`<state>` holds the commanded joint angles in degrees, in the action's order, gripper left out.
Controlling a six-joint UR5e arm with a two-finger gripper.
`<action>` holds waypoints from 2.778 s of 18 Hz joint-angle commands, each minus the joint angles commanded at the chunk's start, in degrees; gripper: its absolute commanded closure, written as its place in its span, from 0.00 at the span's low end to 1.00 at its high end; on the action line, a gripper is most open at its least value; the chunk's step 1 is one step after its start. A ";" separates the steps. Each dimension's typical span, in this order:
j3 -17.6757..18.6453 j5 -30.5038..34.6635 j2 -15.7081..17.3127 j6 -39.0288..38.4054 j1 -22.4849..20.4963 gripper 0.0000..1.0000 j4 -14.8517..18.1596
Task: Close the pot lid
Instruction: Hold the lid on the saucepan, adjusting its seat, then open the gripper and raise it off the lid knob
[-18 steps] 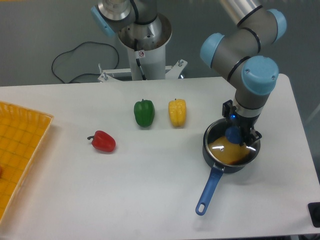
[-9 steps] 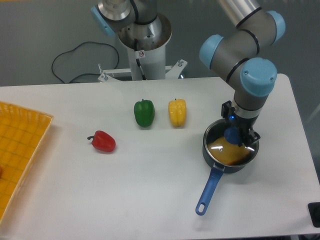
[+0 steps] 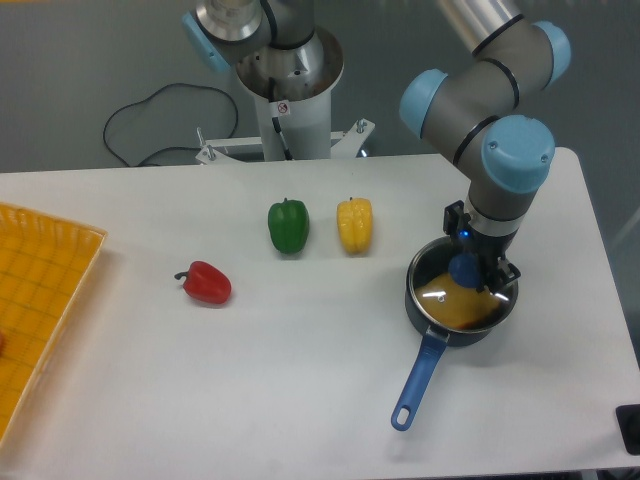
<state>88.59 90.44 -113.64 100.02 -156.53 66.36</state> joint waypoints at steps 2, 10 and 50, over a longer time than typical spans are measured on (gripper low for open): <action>0.26 0.00 0.09 0.00 0.00 0.36 0.00; 0.26 0.00 0.00 -0.09 0.00 0.36 0.00; -1.05 0.26 -0.79 -0.44 0.00 0.00 -0.26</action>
<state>87.54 90.70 -114.43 99.58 -156.53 66.09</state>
